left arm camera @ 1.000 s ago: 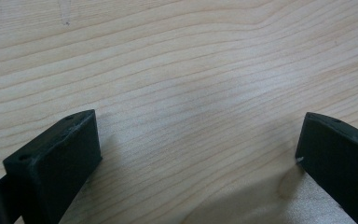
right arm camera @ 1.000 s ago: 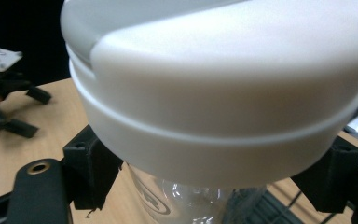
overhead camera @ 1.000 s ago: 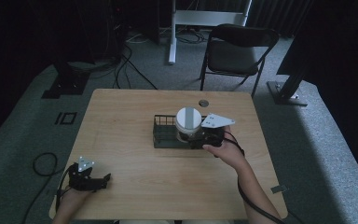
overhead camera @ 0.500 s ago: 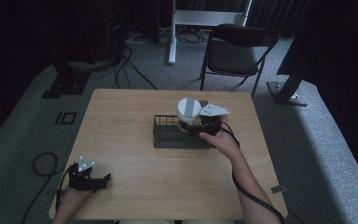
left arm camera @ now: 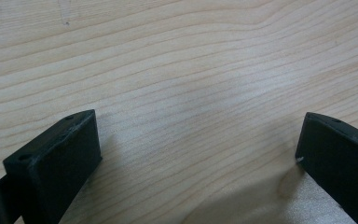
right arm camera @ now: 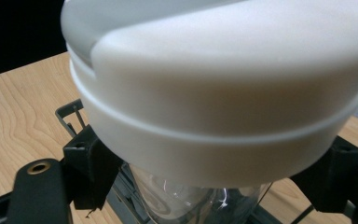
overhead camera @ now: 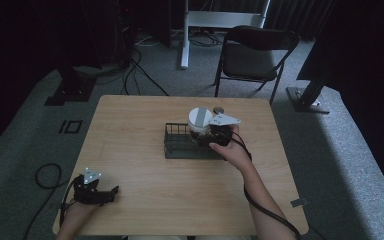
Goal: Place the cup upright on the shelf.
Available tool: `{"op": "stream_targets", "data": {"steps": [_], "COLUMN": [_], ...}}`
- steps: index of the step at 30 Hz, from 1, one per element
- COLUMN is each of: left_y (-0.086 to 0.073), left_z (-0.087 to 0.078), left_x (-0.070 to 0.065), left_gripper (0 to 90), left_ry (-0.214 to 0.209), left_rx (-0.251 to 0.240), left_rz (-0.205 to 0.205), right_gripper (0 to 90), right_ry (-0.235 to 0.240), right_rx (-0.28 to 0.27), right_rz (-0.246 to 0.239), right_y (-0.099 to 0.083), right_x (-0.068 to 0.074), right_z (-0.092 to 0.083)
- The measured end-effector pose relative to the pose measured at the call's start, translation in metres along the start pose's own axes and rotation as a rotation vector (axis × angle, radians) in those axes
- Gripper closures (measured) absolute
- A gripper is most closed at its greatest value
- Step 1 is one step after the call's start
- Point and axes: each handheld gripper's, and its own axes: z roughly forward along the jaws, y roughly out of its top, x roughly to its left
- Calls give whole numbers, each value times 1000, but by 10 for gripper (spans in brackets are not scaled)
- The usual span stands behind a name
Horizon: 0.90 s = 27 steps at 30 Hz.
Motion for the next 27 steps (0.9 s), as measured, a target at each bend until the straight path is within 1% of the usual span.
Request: {"op": "stream_targets", "data": {"steps": [8, 9, 13, 16, 19, 23, 27], "left_y": [0, 0, 0, 0, 0, 0, 0], "left_z": [0, 0, 0, 0, 0, 0, 0], "left_x": [0, 0, 0, 0, 0, 0, 0], "left_gripper": [2, 2, 2, 2, 2, 2, 2], "left_ry": [0, 0, 0, 0, 0, 0, 0], "left_rx": [0, 0, 0, 0, 0, 0, 0], "left_rz": [0, 0, 0, 0, 0, 0, 0], "right_gripper": [185, 185, 185, 185, 185, 185, 185], "right_ry": [-3, -3, -7, -13, -6, -23, -35], "right_rx": [25, 31, 43, 49, 63, 75, 83], "right_rz": [10, 20, 29, 27, 45, 47, 59], "right_y": [-6, -7, -10, -11, -12, -13, -14], "right_x": [1, 1, 0, -1, -2, -3, -4], "right_z": [8, 9, 11, 13, 14, 17, 19]}}
